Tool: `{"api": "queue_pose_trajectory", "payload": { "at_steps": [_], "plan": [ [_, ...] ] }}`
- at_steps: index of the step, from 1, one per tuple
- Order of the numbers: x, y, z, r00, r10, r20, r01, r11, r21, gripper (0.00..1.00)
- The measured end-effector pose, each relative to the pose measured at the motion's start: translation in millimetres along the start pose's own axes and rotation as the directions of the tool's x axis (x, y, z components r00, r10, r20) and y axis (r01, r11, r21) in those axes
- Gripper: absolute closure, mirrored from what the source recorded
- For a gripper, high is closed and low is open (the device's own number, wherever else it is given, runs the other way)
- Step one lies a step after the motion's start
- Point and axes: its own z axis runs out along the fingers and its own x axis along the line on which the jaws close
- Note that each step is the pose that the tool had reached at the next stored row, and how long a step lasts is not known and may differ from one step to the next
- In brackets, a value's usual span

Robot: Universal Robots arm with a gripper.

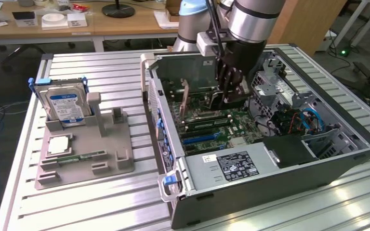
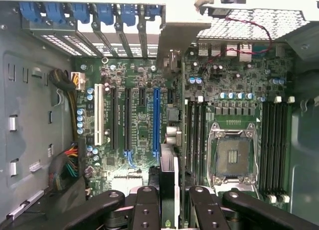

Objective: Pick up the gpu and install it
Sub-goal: 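Insert the gpu into the slot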

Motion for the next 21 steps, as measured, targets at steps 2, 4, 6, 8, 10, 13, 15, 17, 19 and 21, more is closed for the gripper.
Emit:
{"api": "queue_pose_trajectory", "payload": {
  "at_steps": [2,4,6,8,10,13,15,17,19,21],
  "plan": [
    [0.0,0.1,0.6,1.0,-0.004,-0.0003,0.004,1.0,-0.0002,0.73],
    [0.1,0.5,2.0,1.0,-0.004,-0.0001,0.004,1.0,-0.0003,0.73],
    [0.2,0.6,3.5,1.0,-0.004,-0.0001,0.004,1.0,-0.0006,0.73],
    [0.5,0.6,5.2,1.0,0.001,0.0,-0.001,1.0,-0.0006,0.73],
    [1.2,0.6,6.6,0.9999,0.012,0.0,-0.012,0.9999,-0.0004,0.73],
    [1.8,0.7,9.4,0.9998,0.021,0.0002,-0.021,0.9998,-0.0009,0.73],
    [2.0,2.7,13.5,0.9998,0.021,0.0001,-0.021,0.9998,-0.0038,0.73],
    [2.1,3.3,14.7,0.9998,0.021,0.0002,-0.021,0.9998,-0.004,0.73],
    [2.1,3.5,15.5,0.9998,0.021,0.0,-0.021,0.9998,-0.0041,0.73],
    [2.1,3.6,15.5,0.9998,0.021,-0.0002,-0.021,0.9998,-0.0042,0.73]
  ]
}}
